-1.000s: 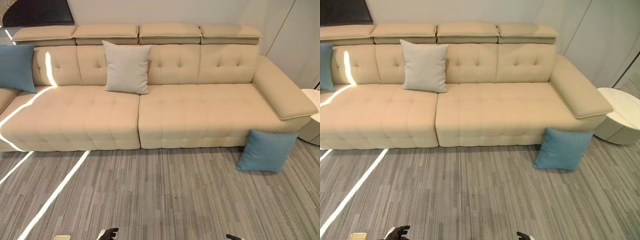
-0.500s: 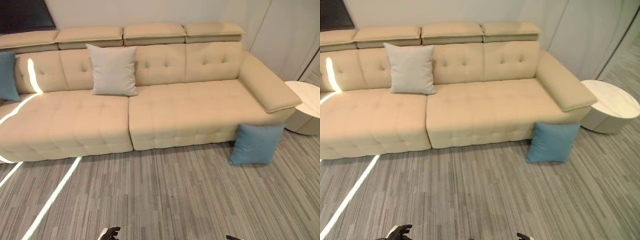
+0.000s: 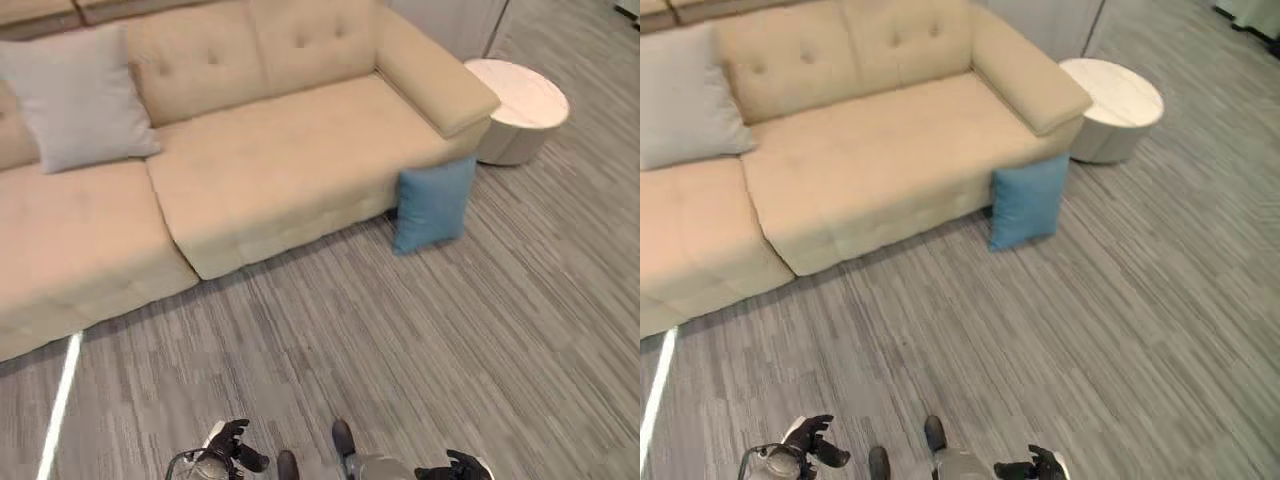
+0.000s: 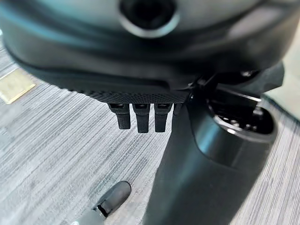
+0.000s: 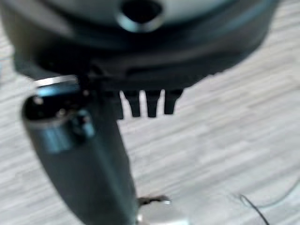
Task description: Pick up all the scattered cushions and arrange them neatly on the sofa.
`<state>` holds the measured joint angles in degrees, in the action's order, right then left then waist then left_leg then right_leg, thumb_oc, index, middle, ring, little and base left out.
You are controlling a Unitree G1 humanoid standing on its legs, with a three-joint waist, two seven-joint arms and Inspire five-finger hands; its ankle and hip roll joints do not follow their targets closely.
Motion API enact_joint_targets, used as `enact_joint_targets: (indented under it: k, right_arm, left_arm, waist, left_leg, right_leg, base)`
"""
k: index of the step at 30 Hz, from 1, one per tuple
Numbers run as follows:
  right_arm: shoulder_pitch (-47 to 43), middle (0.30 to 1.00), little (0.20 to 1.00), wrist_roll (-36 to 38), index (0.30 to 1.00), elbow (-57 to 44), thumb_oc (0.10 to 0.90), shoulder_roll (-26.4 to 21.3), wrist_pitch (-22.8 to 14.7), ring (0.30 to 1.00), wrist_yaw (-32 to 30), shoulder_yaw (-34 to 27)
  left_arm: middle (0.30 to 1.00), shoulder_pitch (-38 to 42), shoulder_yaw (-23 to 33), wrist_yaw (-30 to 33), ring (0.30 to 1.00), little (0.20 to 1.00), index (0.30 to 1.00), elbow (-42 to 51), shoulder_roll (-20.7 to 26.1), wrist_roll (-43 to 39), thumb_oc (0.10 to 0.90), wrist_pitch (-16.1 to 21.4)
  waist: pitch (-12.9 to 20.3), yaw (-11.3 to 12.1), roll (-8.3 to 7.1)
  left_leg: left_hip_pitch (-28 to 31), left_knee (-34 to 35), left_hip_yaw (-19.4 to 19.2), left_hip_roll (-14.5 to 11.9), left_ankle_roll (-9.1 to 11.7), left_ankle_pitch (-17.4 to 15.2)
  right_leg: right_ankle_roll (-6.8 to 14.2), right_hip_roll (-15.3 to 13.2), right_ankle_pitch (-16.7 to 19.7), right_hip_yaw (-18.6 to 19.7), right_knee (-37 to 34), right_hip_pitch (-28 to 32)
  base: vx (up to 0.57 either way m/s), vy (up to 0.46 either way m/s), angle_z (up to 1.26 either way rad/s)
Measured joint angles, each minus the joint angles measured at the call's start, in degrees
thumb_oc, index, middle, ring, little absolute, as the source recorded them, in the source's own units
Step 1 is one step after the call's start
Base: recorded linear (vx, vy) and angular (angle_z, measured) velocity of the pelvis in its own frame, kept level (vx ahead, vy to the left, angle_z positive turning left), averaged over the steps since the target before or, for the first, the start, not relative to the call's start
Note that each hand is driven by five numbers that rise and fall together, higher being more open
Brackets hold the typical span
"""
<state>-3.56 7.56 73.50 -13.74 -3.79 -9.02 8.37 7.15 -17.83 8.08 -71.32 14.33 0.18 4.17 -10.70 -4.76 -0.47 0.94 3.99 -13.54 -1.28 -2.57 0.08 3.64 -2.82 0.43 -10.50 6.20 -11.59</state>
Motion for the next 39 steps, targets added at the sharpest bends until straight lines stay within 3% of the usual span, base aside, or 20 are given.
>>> enact_joint_targets:
  k: [1, 3, 5, 6, 8, 11, 13, 14, 15, 17, 21, 25, 27, 28, 30, 33, 35, 36, 38, 39]
  right_arm:
    - [0.38, 0.900, 0.900, -0.08, 0.900, 0.04, 0.800, -0.04, -0.03, 0.900, -0.04, 0.01]
    - [0.43, 0.900, 0.900, -0.21, 0.900, 0.09, 0.800, -0.13, 0.11, 0.900, -0.37, -0.03]
    - [1.13, 0.900, 0.900, -0.79, 0.900, 0.06, 0.800, -0.21, 0.21, 0.900, -0.59, 0.09]
    - [1.25, 0.900, 0.900, -0.78, 0.900, -0.18, 0.800, -0.72, -0.12, 0.900, -0.57, 0.15]
    - [1.44, 0.900, 0.900, -0.63, 0.900, -0.25, 0.800, -0.90, -0.16, 0.900, -0.56, 0.11]
    - [2.11, 0.900, 0.900, -0.44, 0.900, -0.24, 0.800, -1.06, -0.50, 0.900, -0.55, 0.08]
    - [1.91, 0.900, 0.900, 0.07, 0.900, -0.95, 0.800, -0.96, -0.76, 0.900, -0.50, 0.06]
    - [1.14, 0.900, 0.900, 0.27, 0.900, -0.80, 0.800, -0.70, -0.84, 0.900, -0.47, 0.23]
    - [0.88, 0.900, 0.900, 0.40, 0.900, -0.85, 0.800, -0.72, -0.80, 0.900, -0.51, 0.22]
    - [1.08, 0.900, 0.900, 0.56, 0.900, -0.61, 0.800, -1.13, -1.05, 0.900, -0.83, 0.31]
    - [1.29, 0.900, 0.900, 0.61, 0.900, 0.00, 0.800, -1.25, -0.90, 0.900, -1.16, 0.42]
    - [2.24, 0.900, 0.900, 0.61, 0.900, 0.44, 0.800, -1.34, -0.58, 0.900, -1.35, 0.82]
    - [2.46, 0.900, 0.900, 0.59, 0.900, 0.66, 0.800, -1.46, -0.56, 0.900, -1.34, 0.77]
    - [2.61, 0.900, 0.900, 0.56, 0.900, 0.51, 0.800, -1.80, -0.72, 0.900, -1.38, 1.05]
    - [3.10, 0.900, 0.900, 0.51, 0.900, 0.51, 0.800, -0.47, -0.63, 0.900, -1.32, 1.17]
    - [2.93, 0.900, 0.900, 0.48, 0.900, 0.55, 0.800, -0.20, -0.49, 0.900, -1.15, 1.09]
    - [2.48, 0.900, 0.900, 0.41, 0.900, 0.40, 0.800, -0.29, -0.46, 0.900, -1.12, 0.93]
    - [3.21, 0.900, 0.900, 0.38, 0.900, 0.28, 0.800, -0.14, -0.58, 0.900, -1.00, 1.18]
    - [2.82, 0.900, 0.900, 0.34, 0.900, -0.12, 0.800, -0.49, -0.65, 0.900, -1.05, 1.13]
    - [2.07, 0.900, 0.900, 0.24, 0.900, -0.12, 0.800, -0.55, -0.56, 0.900, -1.06, 1.18]
  left_arm:
    - [0.900, 0.03, 0.08, 0.01, 0.900, 0.900, 0.900, 0.00, 0.17, 0.00, 0.800, 0.00]
    - [0.900, -0.60, 0.29, 0.08, 0.900, 0.900, 0.900, -0.04, 0.82, 0.02, 0.800, 0.00]
    - [0.900, -1.77, 0.57, 0.09, 0.900, 0.900, 0.900, -0.06, 1.66, 0.01, 0.800, -0.04]
    - [0.900, -2.51, 1.05, 0.07, 0.900, 0.900, 0.900, -0.46, 1.61, 0.02, 0.800, -0.30]
    - [0.900, -2.78, 0.91, -0.01, 0.900, 0.900, 0.900, -0.30, 0.94, 0.03, 0.800, -0.35]
    - [0.900, -2.60, 0.50, -0.03, 0.900, 0.900, 0.900, -0.05, -0.14, 0.03, 0.800, -0.16]
    - [0.900, -2.22, 0.53, -0.03, 0.900, 0.900, 0.900, -0.20, -0.71, 0.08, 0.800, -0.12]
    - [0.900, -1.12, 0.60, 0.03, 0.900, 0.900, 0.900, -0.05, -0.75, -0.05, 0.800, -0.04]
    - [0.900, -0.72, 0.73, 0.07, 0.900, 0.900, 0.900, 0.13, -0.82, -0.04, 0.800, 0.12]
    - [0.900, -0.18, 0.05, -0.07, 0.900, 0.900, 0.900, 0.04, -1.06, -0.01, 0.800, 0.20]
    - [0.900, 1.21, -0.20, -0.25, 0.900, 0.900, 0.900, 0.65, -1.92, 0.06, 0.800, 0.51]
    - [0.900, 1.09, -0.33, -0.75, 0.900, 0.900, 0.900, 1.84, -2.26, -0.17, 0.800, 0.93]
    - [0.900, 0.59, -0.10, -0.82, 0.900, 0.900, 0.900, 1.90, -2.88, -0.05, 0.800, 1.06]
    - [0.900, -0.36, -0.03, -0.97, 0.900, 0.900, 0.900, 1.36, -3.24, -0.15, 0.800, 0.79]
    - [0.900, -0.34, -0.08, -0.98, 0.900, 0.900, 0.900, -0.21, -2.55, 0.01, 0.800, 0.46]
    - [0.900, 0.34, -0.07, -0.92, 0.900, 0.900, 0.900, -0.12, -1.80, 0.00, 0.800, 0.48]
    - [0.900, 0.39, -0.17, -0.86, 0.900, 0.900, 0.900, -0.08, -1.53, 0.00, 0.800, 0.48]
    - [0.900, 0.64, -0.24, -0.66, 0.900, 0.900, 0.900, -0.17, -0.95, -0.01, 0.800, 0.41]
    - [0.900, 0.68, -0.35, -0.58, 0.900, 0.900, 0.900, -0.16, -0.83, -0.01, 0.800, 0.40]
    - [0.900, 0.40, -1.59, -0.14, 0.900, 0.900, 0.900, -0.22, -0.74, -0.02, 0.800, 0.41]
  waist:
    - [-0.14, 0.29, 0.24]
    - [-0.26, 1.52, 0.44]
    - [0.24, 2.56, -0.34]
    - [0.32, 2.34, -0.08]
    - [0.55, 2.08, 0.35]
    - [0.87, 1.77, -0.02]
    - [1.28, 1.06, -0.53]
    - [1.03, 1.19, -1.91]
    - [1.00, 1.42, -2.22]
    - [1.41, 0.99, -2.84]
    - [1.46, 0.54, -3.36]
    - [1.43, 1.13, -3.52]
    - [1.75, 1.31, -2.98]
    - [2.62, 0.98, -1.43]
    - [4.00, 1.20, -3.23]
    - [4.17, 0.80, -2.84]
    - [3.27, 0.99, -1.06]
    - [3.32, 1.01, -0.53]
    - [2.81, 0.83, 0.44]
    - [2.58, 1.32, 0.86]
  left_leg:
    - [0.51, 0.12, -0.57, -0.32, -0.30, -0.23]
    - [1.98, 0.57, -2.45, -1.06, -0.31, -0.73]
    - [3.28, 0.77, -3.35, -0.87, -0.04, -0.97]
    - [3.18, 0.19, -2.52, -1.56, 0.09, -1.05]
    - [2.42, -2.53, -0.99, -2.92, 0.15, -1.01]
    - [0.98, -6.98, 0.54, -3.59, 0.28, -1.10]
    - [-2.62, -14.45, 1.75, -5.04, 1.81, -0.89]
    - [-7.68, -25.13, 1.68, -5.86, 3.56, -1.06]
    - [-9.18, -28.72, 2.66, -6.36, 5.14, -0.26]
    - [-11.66, -35.28, 7.56, -5.94, 6.21, -1.12]
    - [-14.31, -28.58, 6.84, -3.39, 5.11, -1.90]
    - [-17.95, -15.97, 9.93, 2.00, 3.74, -0.25]
    - [-15.66, -9.56, 10.72, 3.37, 1.41, 2.45]
    - [-13.56, -7.38, 11.31, 2.69, 0.16, 7.19]
    - [-9.59, -3.99, 7.76, 3.52, -0.38, 6.22]
    - [-6.94, -1.77, 6.00, 4.75, -1.68, 5.05]
    - [-4.72, 0.04, 5.11, 3.68, -1.91, 5.43]
    - [-2.86, 0.59, 5.37, 3.73, -3.73, 3.88]
    - [-2.00, 1.10, 5.24, 3.61, -4.43, 3.24]
    - [-1.35, 1.09, 4.06, 3.42, -3.82, 2.60]
  right_leg:
    - [0.38, -2.23, -1.42, -5.38, 2.63, 0.48]
    - [1.20, -4.95, -4.05, -9.80, 6.94, 1.73]
    - [1.33, -5.23, -4.38, -9.37, 5.47, 3.85]
    - [-0.22, -3.18, -3.76, -8.09, -0.26, 7.19]
    - [-1.12, -1.55, -3.15, -8.00, -2.92, 9.40]
    - [-1.99, -1.13, -3.21, -7.85, -4.70, 11.44]
    - [-3.13, -0.34, -3.57, -7.84, -5.33, 12.07]
    - [-4.83, -0.65, -3.72, -6.88, -5.69, 12.49]
    - [-6.02, -0.39, -4.06, -6.01, -5.70, 13.12]
    - [-7.27, 0.45, -4.71, -4.91, -6.05, 14.77]
    - [-8.31, 1.20, -4.94, -2.54, -8.31, 16.87]
    - [-7.72, 2.23, -5.06, 1.05, -11.26, 19.72]
    - [-6.18, 3.07, -6.13, 5.38, -11.41, 21.30]
    - [-5.17, 4.31, -7.23, 7.55, -11.43, 22.71]
    - [-2.71, 1.76, -8.62, 8.59, -8.78, 21.95]
    - [0.49, 0.12, -10.69, 7.56, -2.84, 19.87]
    - [3.12, 0.15, -13.46, 7.32, 7.41, 15.00]
    - [3.83, -0.39, -14.49, 6.91, 13.47, 11.54]
    - [3.80, -2.03, -15.17, 4.30, 20.32, 6.06]
    - [3.33, -4.57, -15.25, 0.19, 19.57, 2.65]
  base:
    - [0.04, -0.032, -0.94]
    - [0.05, -0.099, -0.45]
    - [0.04, -0.118, -0.44]
    - [0.08, -0.170, -0.18]
    - [0.09, -0.201, 0.07]
    - [0.03, -0.138, 0.16]
    - [0.04, -0.192, 0.04]
    - [0.09, -0.101, -0.22]
    - [0.13, -0.115, -0.32]
    - [0.14, -0.039, -0.40]
    - [0.19, 0.017, -0.31]
    - [0.22, 0.063, -0.61]
    - [0.30, 0.153, -1.07]
    - [0.29, 0.176, -1.06]
    - [0.16, 0.109, -0.96]
    - [0.11, 0.062, -0.47]
    - [0.05, 0.025, -0.24]
    - [0.12, 0.023, -0.15]
    - [0.19, -0.067, -0.07]
    - [0.18, -0.105, -0.21]
